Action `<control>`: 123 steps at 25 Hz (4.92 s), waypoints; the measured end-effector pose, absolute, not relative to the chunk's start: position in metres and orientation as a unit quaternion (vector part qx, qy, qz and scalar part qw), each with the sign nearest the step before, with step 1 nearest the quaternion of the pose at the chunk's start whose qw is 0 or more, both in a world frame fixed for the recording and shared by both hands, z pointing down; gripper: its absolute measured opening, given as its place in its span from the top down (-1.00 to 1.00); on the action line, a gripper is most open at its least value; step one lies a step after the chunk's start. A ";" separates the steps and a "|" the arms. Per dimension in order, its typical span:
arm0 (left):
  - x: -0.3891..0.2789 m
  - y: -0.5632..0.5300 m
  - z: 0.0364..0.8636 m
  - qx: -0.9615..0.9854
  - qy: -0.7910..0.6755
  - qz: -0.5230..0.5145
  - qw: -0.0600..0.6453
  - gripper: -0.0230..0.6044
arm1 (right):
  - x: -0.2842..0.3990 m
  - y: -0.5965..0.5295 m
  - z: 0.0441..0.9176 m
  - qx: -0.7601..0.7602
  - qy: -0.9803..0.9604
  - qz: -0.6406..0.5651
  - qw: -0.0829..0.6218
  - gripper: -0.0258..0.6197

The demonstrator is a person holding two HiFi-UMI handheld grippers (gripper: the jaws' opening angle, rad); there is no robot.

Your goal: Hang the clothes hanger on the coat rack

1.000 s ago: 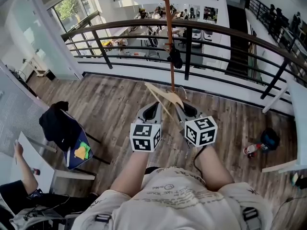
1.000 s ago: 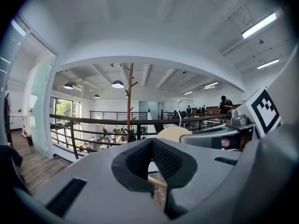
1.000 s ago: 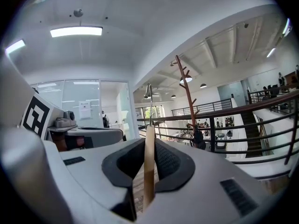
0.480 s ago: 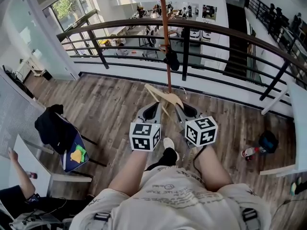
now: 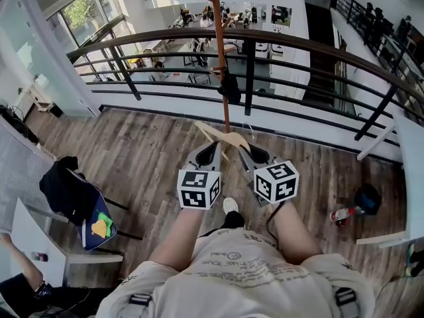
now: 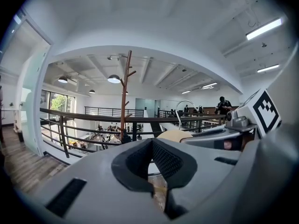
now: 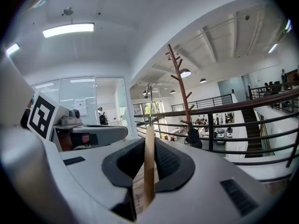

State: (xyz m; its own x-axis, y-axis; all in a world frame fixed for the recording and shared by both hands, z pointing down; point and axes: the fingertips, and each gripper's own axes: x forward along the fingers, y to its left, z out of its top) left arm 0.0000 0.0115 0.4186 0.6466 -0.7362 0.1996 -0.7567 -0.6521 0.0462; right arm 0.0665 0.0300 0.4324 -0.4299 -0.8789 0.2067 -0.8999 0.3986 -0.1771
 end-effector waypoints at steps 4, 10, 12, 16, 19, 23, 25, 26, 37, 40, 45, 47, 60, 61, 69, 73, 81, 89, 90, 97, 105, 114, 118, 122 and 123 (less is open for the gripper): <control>0.007 -0.025 0.416 0.905 -0.413 0.077 0.063 0.92 | 0.074 -0.005 0.434 0.531 -0.836 0.133 0.042 0.76; 0.016 -0.087 0.418 0.902 -0.419 0.076 0.068 0.92 | 0.083 -0.068 0.438 0.522 -0.841 0.137 0.047 0.76; 0.018 -0.110 0.420 0.900 -0.423 0.076 0.071 0.92 | 0.085 -0.091 0.439 0.518 -0.843 0.139 0.047 0.76; 0.018 -0.152 0.420 0.896 -0.432 0.075 0.075 0.92 | 0.084 -0.132 0.441 0.504 -0.850 0.143 0.052 0.76; 0.020 -0.181 0.415 0.893 -0.437 0.071 0.077 0.92 | 0.085 -0.162 0.438 0.497 -0.854 0.143 0.057 0.76; 0.020 -0.223 0.413 0.890 -0.444 0.068 0.081 0.92 | 0.085 -0.203 0.436 0.489 -0.858 0.145 0.065 0.76; 0.016 -0.244 0.417 0.888 -0.447 0.066 0.084 0.92 | 0.081 -0.225 0.439 0.485 -0.860 0.146 0.068 0.76; 0.012 -0.253 0.420 0.887 -0.449 0.064 0.085 0.92 | 0.077 -0.235 0.443 0.483 -0.861 0.147 0.070 0.76; -0.016 -0.318 0.426 0.870 -0.478 0.060 0.105 0.92 | 0.047 -0.307 0.453 0.444 -0.878 0.160 0.084 0.76; -0.019 -0.326 0.431 0.867 -0.482 0.066 0.110 0.92 | 0.043 -0.320 0.458 0.437 -0.879 0.168 0.089 0.76; -0.026 -0.339 0.446 0.859 -0.491 0.079 0.121 0.92 | 0.039 -0.341 0.475 0.427 -0.880 0.184 0.092 0.76; -0.026 -0.349 0.449 0.856 -0.495 0.082 0.121 0.92 | 0.039 -0.352 0.481 0.423 -0.881 0.189 0.094 0.76; -0.014 -0.417 0.463 0.842 -0.514 0.105 0.123 0.92 | 0.053 -0.435 0.533 0.400 -0.884 0.214 0.117 0.76; -0.014 -0.421 0.464 0.842 -0.514 0.108 0.123 0.92 | 0.053 -0.441 0.538 0.399 -0.883 0.219 0.118 0.76; -0.010 -0.446 0.472 0.836 -0.519 0.123 0.126 0.92 | 0.059 -0.469 0.564 0.393 -0.878 0.244 0.123 0.76; -0.006 -0.454 0.476 0.835 -0.519 0.129 0.131 0.92 | 0.065 -0.478 0.574 0.395 -0.873 0.262 0.119 0.76; 0.000 -0.466 0.483 0.832 -0.521 0.133 0.139 0.92 | 0.074 -0.489 0.591 0.390 -0.866 0.287 0.124 0.76; 0.000 -0.476 0.489 0.827 -0.526 0.140 0.141 0.92 | 0.075 -0.499 0.607 0.382 -0.863 0.306 0.127 0.76; 0.001 -0.477 0.489 0.826 -0.527 0.141 0.142 0.92 | 0.077 -0.501 0.608 0.382 -0.861 0.309 0.126 0.76; 0.009 -0.485 0.490 0.825 -0.526 0.148 0.145 0.92 | 0.092 -0.513 0.615 0.390 -0.852 0.326 0.124 0.76; 0.024 -0.491 0.494 0.827 -0.522 0.157 0.141 0.92 | 0.108 -0.520 0.629 0.397 -0.844 0.341 0.119 0.76; 0.032 -0.501 0.487 0.828 -0.518 0.169 0.130 0.92 | 0.121 -0.533 0.634 0.412 -0.833 0.353 0.107 0.76; 0.033 -0.502 0.487 0.828 -0.518 0.170 0.128 0.92 | 0.124 -0.538 0.641 0.426 -0.827 0.350 0.114 0.75; 0.036 -0.500 0.490 0.829 -0.517 0.170 0.129 0.92 | 0.130 -0.540 0.645 0.442 -0.817 0.352 0.111 0.73; 0.036 -0.499 0.490 0.829 -0.516 0.169 0.129 0.92 | 0.130 -0.539 0.645 0.446 -0.816 0.350 0.109 0.73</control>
State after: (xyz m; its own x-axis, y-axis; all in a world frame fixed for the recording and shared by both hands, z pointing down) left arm 0.0356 -0.4992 0.4905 0.4094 -0.8130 0.4141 -0.9004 -0.4334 0.0392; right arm 0.1305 -0.5393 0.6446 -0.5783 -0.6521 0.4902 -0.8047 0.3566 -0.4747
